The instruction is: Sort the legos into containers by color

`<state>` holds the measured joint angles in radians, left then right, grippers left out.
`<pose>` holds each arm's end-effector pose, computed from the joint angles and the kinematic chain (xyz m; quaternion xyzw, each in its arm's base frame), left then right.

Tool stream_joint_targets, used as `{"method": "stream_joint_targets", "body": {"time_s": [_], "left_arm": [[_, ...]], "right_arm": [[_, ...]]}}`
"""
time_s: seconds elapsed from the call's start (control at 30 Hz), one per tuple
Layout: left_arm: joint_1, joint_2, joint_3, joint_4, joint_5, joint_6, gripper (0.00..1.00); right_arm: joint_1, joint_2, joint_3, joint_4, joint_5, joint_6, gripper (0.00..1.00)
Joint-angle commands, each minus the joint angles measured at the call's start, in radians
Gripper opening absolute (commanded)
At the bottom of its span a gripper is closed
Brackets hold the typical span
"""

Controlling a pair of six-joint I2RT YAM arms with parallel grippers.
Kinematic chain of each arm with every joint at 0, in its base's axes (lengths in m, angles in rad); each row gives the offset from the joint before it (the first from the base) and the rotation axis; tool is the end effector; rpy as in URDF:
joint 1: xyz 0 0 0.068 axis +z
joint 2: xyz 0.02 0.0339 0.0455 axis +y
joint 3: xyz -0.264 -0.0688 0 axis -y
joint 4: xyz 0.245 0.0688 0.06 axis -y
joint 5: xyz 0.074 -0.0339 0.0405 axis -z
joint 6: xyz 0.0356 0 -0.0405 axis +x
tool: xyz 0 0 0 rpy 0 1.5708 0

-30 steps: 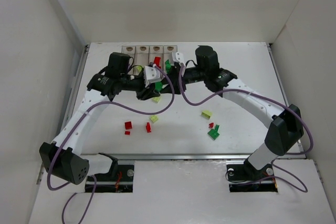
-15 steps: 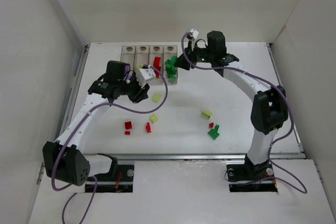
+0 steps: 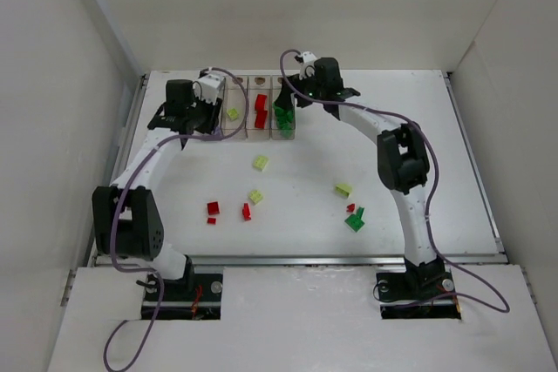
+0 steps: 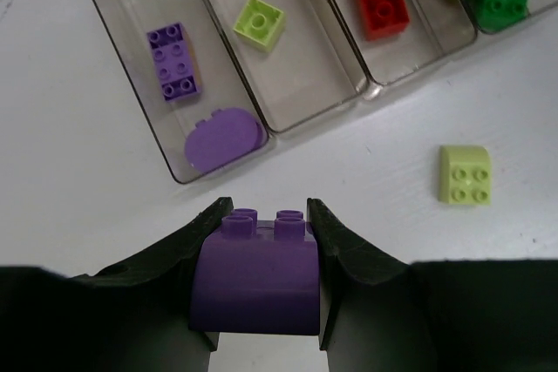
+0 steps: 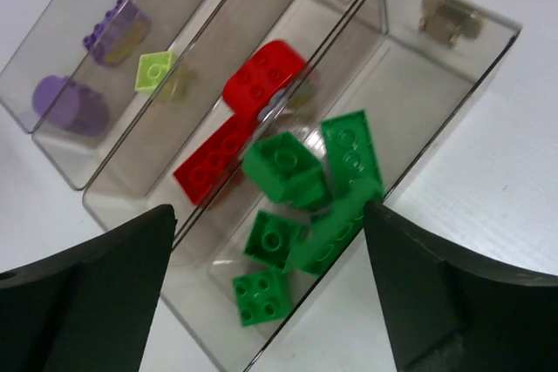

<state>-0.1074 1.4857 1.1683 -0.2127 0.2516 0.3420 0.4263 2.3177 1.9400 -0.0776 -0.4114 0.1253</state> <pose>0.3397 -0.0455 0.3022 0.2526 0.8253 -0.0504 0.5026 0.4903 0.2383 0.2258 -0.2314 0.8050 0.3078 0.4513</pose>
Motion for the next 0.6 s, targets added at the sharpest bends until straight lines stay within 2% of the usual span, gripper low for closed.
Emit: {"method": "stream_joint_targets", "body": {"time_s": [0.0,0.03,0.17,0.33,0.37,0.43,0.47,0.5,0.57], "left_arm": [[0.024,0.062,0.076,0.125,-0.035,-0.063,0.00],[0.025,0.086,0.106,0.136,-0.035,-0.063,0.00],[0.058,0.226,0.188,0.208,-0.044,-0.074,0.04],[0.068,0.436,0.309,0.240,-0.092,-0.032,0.15],[0.068,0.458,0.353,0.240,-0.081,-0.018,0.28],[0.068,0.505,0.390,0.213,-0.057,-0.009,0.43],[0.068,0.505,0.404,0.213,-0.045,0.000,0.53],[0.068,0.505,0.415,0.213,-0.026,0.000,1.00],[0.068,0.486,0.415,0.213,-0.026,-0.011,1.00]], "right_arm": [[0.005,0.009,0.114,0.047,0.057,0.023,0.97],[0.005,0.019,0.114,0.047,0.046,0.023,1.00],[0.005,-0.015,0.125,0.047,0.056,0.023,1.00],[0.005,-0.105,0.070,0.047,0.056,-0.033,1.00],[0.005,-0.119,0.059,0.047,0.056,-0.055,1.00],[0.005,-0.147,0.025,0.047,0.068,-0.068,1.00],[0.005,-0.170,0.016,0.047,0.078,-0.082,1.00],[0.005,-0.197,-0.007,0.047,0.079,-0.082,1.00],[0.005,-0.213,-0.031,0.047,0.103,-0.092,1.00]]}}
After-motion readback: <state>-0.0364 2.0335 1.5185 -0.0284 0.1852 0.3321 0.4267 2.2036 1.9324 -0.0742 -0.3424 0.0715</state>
